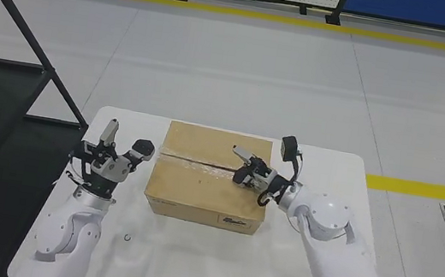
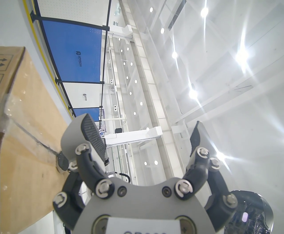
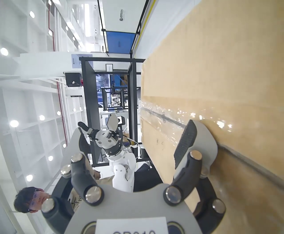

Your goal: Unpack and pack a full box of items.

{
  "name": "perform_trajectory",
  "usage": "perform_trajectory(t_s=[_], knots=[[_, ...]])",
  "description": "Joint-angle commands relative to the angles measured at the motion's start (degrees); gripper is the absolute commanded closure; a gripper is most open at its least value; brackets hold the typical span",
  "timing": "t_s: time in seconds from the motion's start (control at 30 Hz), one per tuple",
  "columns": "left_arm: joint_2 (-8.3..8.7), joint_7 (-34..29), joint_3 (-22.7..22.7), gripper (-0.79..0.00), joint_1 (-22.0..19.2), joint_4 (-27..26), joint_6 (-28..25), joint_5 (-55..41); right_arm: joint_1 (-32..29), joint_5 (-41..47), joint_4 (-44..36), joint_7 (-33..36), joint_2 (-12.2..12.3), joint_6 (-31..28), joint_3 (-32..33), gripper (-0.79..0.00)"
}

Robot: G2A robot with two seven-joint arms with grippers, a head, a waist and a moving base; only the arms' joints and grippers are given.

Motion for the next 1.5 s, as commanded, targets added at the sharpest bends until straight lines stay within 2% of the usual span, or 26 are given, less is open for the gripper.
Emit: perform_trajectory(t_s=[0.0,0.43,1.13,1.47], knots=[[-0.01,-0.03,0.21,-0.785,-0.26,0.22,0.10,0.07,-1.57,0.30,-1.41,-0.14,0.43,-0.03,1.64,-0.785],[-0.04,0.20,1.45,-0.785,-1.98,0.93,1.19,1.00,-8.61,2.98,-6.16,-2.87,2.22,-1.08,8.66,-0.785],[-0.01,0.92,2.13,-0.785,-2.46,1.08,1.36,1.87,-9.49,7.97,-2.05,-3.11,3.18,-5.41,10.27,-0.785],[-0.04,1.18,2.55,-0.785,-2.68,1.26,1.40,1.95,-7.77,8.56,0.14,-2.72,3.22,-5.53,8.18,-0.785]])
